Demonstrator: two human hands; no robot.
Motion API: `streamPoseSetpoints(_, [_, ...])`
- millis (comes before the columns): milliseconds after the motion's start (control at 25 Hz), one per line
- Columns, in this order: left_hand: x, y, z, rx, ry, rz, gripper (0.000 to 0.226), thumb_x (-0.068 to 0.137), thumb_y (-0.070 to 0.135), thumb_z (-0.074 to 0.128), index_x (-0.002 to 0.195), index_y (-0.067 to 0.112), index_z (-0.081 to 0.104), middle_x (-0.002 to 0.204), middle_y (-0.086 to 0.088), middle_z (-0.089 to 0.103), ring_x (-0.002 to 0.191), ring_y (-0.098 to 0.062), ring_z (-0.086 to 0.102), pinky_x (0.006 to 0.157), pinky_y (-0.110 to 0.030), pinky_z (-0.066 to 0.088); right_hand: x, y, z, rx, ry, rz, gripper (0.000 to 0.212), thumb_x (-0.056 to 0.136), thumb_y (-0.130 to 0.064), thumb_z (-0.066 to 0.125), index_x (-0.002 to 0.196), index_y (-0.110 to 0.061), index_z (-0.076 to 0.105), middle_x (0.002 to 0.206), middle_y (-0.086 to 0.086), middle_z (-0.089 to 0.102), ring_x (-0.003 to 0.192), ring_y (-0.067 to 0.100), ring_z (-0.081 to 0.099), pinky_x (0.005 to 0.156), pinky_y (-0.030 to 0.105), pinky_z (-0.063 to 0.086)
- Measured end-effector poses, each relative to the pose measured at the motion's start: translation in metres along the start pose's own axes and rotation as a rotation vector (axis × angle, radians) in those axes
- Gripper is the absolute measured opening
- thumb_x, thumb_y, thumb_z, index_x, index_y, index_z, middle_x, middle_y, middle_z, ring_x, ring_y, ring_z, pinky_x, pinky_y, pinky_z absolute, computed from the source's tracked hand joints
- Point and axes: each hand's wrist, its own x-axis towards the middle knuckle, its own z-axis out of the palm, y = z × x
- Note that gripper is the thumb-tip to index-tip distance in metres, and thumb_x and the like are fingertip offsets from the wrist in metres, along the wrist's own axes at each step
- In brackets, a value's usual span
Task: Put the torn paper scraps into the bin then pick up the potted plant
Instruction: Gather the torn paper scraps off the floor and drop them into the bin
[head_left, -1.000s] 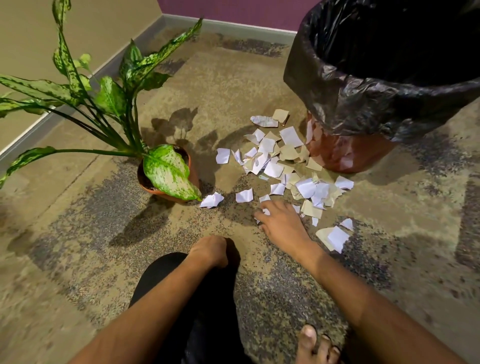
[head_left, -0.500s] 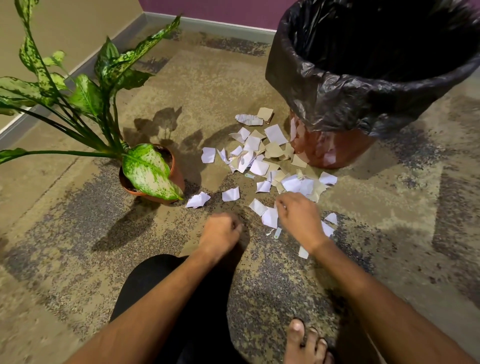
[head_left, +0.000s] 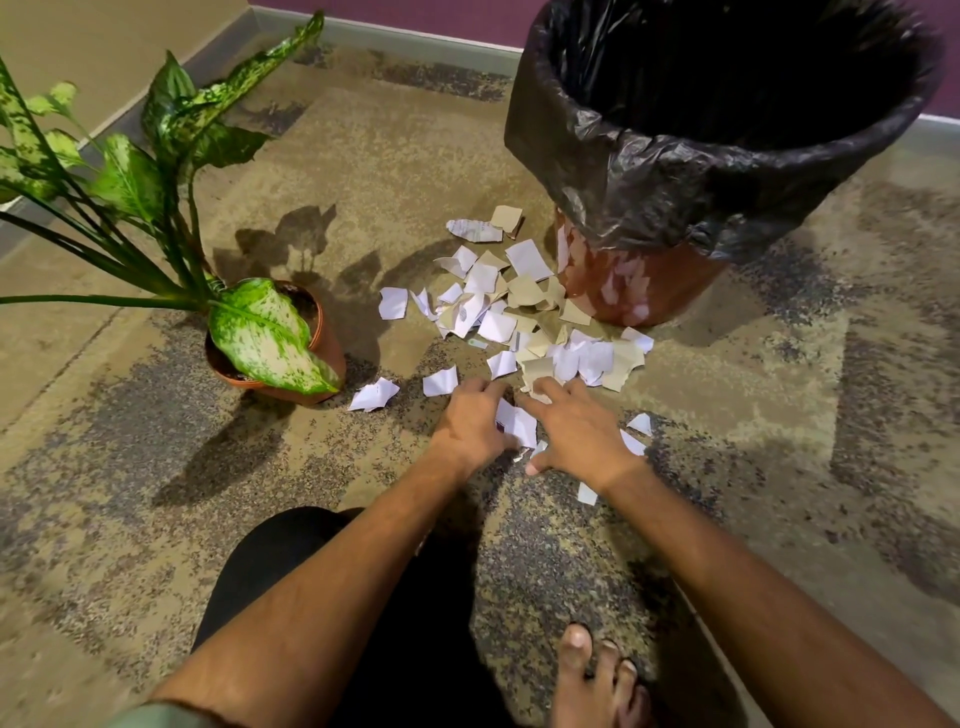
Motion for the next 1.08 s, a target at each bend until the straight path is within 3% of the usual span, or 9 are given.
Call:
streamPoseSetpoints(120, [-0.004, 0.004, -0.001, 0.091, -0.068, 0.027, 0.082, 0.067, 0.032, 0.084, 0.137, 0.017, 0.044, 0.133, -0.008, 0.041, 0.120, -0.027, 0.045, 0.098, -0.038, 0.045, 0.006, -0.003, 0.000, 0.045, 0.007, -0.018, 0.081, 0.068, -0.048, 0.079, 0.139, -0.030, 0.043, 0.136, -0.003, 0.040, 0.114, 0.028, 0.041, 0.085, 0.032, 0.039])
streamPoseSetpoints(200, [-0.007, 0.005, 0.003, 0.087, -0.052, 0.019, 0.069, 0.070, 0.026, 0.083, 0.131, 0.017, 0.052, 0.129, -0.004, 0.043, 0.110, -0.021, 0.050, 0.093, -0.030, 0.045, 0.006, -0.001, 0.003, 0.095, 0.040, -0.034, 0.064, 0.074, -0.040, 0.078, 0.132, -0.029, 0.052, 0.125, -0.004, 0.046, 0.104, 0.025, 0.046, 0.076, 0.028, 0.033])
streamPoseSetpoints(320, [-0.015, 0.008, 0.009, -0.040, -0.041, -0.026, 0.048, 0.081, 0.013, 0.074, 0.125, 0.020, 0.058, 0.122, 0.003, 0.050, 0.088, -0.009, 0.049, 0.082, -0.016, 0.040, -0.001, -0.003, 0.014, 0.232, 0.140, -0.061, 0.035, 0.080, -0.021, 0.073, 0.115, -0.024, 0.066, 0.110, -0.005, 0.054, 0.096, 0.022, 0.052, 0.075, 0.029, 0.039])
streamPoseSetpoints(440, [-0.026, 0.013, 0.010, -0.131, -0.015, -0.097, 0.028, 0.089, 0.006, 0.062, 0.114, 0.018, 0.065, 0.105, 0.001, 0.062, 0.074, -0.010, 0.055, 0.068, -0.019, 0.048, -0.004, -0.008, 0.019, 0.292, 0.227, -0.088, 0.018, 0.083, -0.006, 0.066, 0.097, -0.014, 0.074, 0.095, 0.001, 0.063, 0.088, 0.023, 0.059, 0.079, 0.034, 0.048])
streamPoseSetpoints(600, [-0.030, 0.012, 0.006, -0.332, 0.007, -0.198, 0.018, 0.092, 0.004, 0.056, 0.099, 0.014, 0.069, 0.076, 0.002, 0.064, 0.063, -0.013, 0.063, 0.052, -0.022, 0.052, -0.003, -0.013, 0.017, 0.313, 0.266, -0.078, 0.018, 0.087, -0.002, 0.056, 0.087, -0.010, 0.072, 0.086, 0.005, 0.065, 0.080, 0.026, 0.062, 0.074, 0.041, 0.052])
streamPoseSetpoints(760, [-0.027, 0.022, -0.016, -0.604, 0.034, -0.299, 0.008, 0.088, 0.009, 0.065, 0.093, 0.010, 0.071, 0.077, -0.003, 0.069, 0.058, -0.009, 0.065, 0.045, -0.016, 0.050, -0.012, -0.009, -0.005, 0.301, 0.263, -0.013, 0.020, 0.091, -0.006, 0.052, 0.090, -0.013, 0.071, 0.084, 0.003, 0.064, 0.075, 0.021, 0.061, 0.062, 0.027, 0.045])
streamPoseSetpoints(880, [-0.025, 0.042, -0.058, -0.855, 0.153, -0.230, 0.009, 0.088, 0.006, 0.064, 0.084, 0.011, 0.070, 0.075, -0.006, 0.068, 0.051, -0.009, 0.057, 0.045, -0.017, 0.043, -0.024, -0.002, -0.060, 0.371, 0.480, 0.030, 0.014, 0.091, -0.009, 0.059, 0.091, -0.012, 0.072, 0.081, 0.002, 0.065, 0.067, 0.017, 0.059, 0.062, 0.029, 0.051])
streamPoseSetpoints(1000, [-0.021, 0.061, -0.113, -1.167, 0.282, -0.148, 0.014, 0.088, -0.003, 0.061, 0.078, 0.003, 0.068, 0.071, -0.006, 0.066, 0.050, -0.014, 0.059, 0.057, -0.022, 0.052, -0.044, 0.001, -0.144, 0.432, 0.794, -0.027, 0.011, 0.089, -0.015, 0.065, 0.091, -0.014, 0.075, 0.081, -0.001, 0.069, 0.067, 0.012, 0.060, 0.064, 0.030, 0.053])
streamPoseSetpoints(1080, [-0.018, 0.073, -0.144, -1.277, 0.334, -0.106, 0.015, 0.086, -0.007, 0.060, 0.076, 0.000, 0.067, 0.073, -0.008, 0.065, 0.049, -0.015, 0.060, 0.058, -0.022, 0.055, -0.058, 0.004, -0.199, 0.410, 1.025, -0.093, 0.012, 0.087, -0.018, 0.065, 0.088, -0.015, 0.076, 0.082, -0.002, 0.070, 0.070, 0.010, 0.062, 0.066, 0.022, 0.049])
